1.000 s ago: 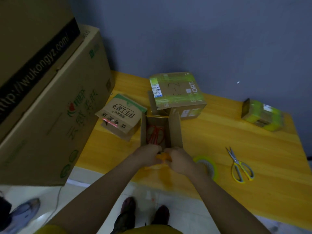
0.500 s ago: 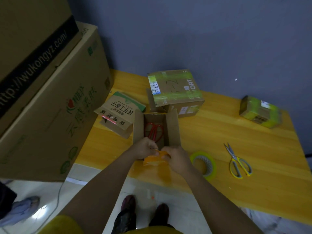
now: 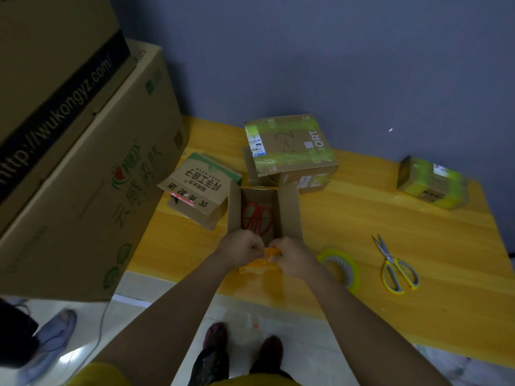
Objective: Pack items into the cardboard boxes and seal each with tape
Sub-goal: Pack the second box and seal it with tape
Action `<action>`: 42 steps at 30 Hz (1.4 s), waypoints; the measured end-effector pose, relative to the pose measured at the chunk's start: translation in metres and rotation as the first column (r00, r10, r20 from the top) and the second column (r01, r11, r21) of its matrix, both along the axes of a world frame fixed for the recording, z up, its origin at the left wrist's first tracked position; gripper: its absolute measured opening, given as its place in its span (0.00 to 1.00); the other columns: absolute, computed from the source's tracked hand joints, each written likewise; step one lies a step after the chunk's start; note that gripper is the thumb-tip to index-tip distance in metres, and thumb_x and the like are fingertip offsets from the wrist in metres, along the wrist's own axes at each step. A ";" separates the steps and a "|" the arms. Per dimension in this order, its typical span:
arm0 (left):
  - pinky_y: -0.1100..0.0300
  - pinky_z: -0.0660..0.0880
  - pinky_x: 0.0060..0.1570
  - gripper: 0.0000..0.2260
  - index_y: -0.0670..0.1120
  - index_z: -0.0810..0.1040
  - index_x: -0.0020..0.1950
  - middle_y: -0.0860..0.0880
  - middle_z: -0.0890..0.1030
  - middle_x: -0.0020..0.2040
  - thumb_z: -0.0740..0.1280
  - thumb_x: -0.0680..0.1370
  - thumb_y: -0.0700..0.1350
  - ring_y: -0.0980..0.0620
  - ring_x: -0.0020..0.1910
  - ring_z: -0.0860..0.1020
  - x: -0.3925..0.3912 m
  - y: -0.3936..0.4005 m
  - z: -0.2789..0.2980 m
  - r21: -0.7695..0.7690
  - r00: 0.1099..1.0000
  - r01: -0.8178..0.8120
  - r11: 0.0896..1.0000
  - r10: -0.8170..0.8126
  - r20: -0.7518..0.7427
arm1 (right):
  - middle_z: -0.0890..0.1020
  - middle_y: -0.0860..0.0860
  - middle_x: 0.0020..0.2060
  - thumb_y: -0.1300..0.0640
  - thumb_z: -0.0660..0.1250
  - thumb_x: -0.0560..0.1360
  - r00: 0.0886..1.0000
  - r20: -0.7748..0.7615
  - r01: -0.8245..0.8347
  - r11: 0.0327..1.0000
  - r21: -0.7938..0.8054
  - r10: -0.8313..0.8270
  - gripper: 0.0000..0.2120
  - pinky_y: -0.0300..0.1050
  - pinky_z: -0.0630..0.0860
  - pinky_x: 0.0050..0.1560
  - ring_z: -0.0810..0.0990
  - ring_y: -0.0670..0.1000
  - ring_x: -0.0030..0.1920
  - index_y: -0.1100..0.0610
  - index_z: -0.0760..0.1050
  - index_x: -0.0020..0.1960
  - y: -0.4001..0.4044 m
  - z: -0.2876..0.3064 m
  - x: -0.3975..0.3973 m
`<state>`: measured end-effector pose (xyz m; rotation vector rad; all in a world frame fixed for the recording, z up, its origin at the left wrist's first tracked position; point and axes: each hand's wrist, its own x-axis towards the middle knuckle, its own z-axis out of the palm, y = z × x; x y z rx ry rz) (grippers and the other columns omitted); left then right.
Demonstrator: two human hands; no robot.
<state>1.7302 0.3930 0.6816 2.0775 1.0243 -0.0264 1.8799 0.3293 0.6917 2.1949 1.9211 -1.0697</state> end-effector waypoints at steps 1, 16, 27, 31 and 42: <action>0.59 0.73 0.39 0.10 0.50 0.82 0.35 0.54 0.79 0.31 0.69 0.76 0.47 0.56 0.33 0.76 0.001 -0.001 0.001 0.014 1.000 0.014 1.000 -0.013 -0.016 | 0.82 0.54 0.52 0.55 0.65 0.79 1.000 0.004 -0.003 1.000 -0.013 0.003 0.11 0.49 0.75 0.49 0.79 0.54 0.50 0.57 0.78 0.59 0.001 0.000 0.001; 0.54 0.71 0.38 0.09 0.45 0.74 0.54 0.50 0.75 0.40 0.65 0.80 0.50 0.48 0.42 0.75 0.021 -0.010 0.015 0.026 0.967 0.063 0.998 -0.054 -0.249 | 0.78 0.58 0.54 0.63 0.63 0.70 0.871 -0.146 0.457 0.663 0.593 -0.470 0.17 0.48 0.73 0.52 0.75 0.59 0.56 0.60 0.77 0.59 -0.090 -0.034 0.056; 0.50 0.65 0.67 0.24 0.46 0.59 0.76 0.46 0.62 0.74 0.61 0.81 0.47 0.44 0.72 0.61 0.044 -0.048 0.024 0.430 0.973 0.121 0.894 -0.021 -0.230 | 0.71 0.51 0.68 0.52 0.57 0.81 0.880 0.445 0.199 0.980 -0.021 -0.169 0.21 0.57 0.56 0.70 0.64 0.54 0.71 0.50 0.62 0.73 -0.118 -0.077 0.077; 0.46 0.72 0.58 0.14 0.43 0.76 0.63 0.42 0.74 0.63 0.62 0.78 0.40 0.40 0.62 0.71 0.054 -0.068 0.022 0.589 0.988 0.084 0.804 -0.146 0.059 | 0.70 0.51 0.69 0.52 0.57 0.80 0.907 0.392 0.145 0.988 0.047 -0.152 0.22 0.56 0.55 0.69 0.66 0.53 0.70 0.49 0.63 0.74 -0.117 -0.069 0.088; 0.62 0.57 0.68 0.24 0.42 0.63 0.75 0.45 0.65 0.74 0.63 0.81 0.49 0.48 0.73 0.63 0.115 -0.099 0.041 0.153 0.980 0.058 0.987 -0.085 0.178 | 0.80 0.60 0.57 0.52 0.65 0.70 0.861 -0.338 0.500 0.759 0.418 -0.381 0.24 0.58 0.72 0.62 0.78 0.61 0.59 0.63 0.77 0.62 -0.156 -0.006 0.106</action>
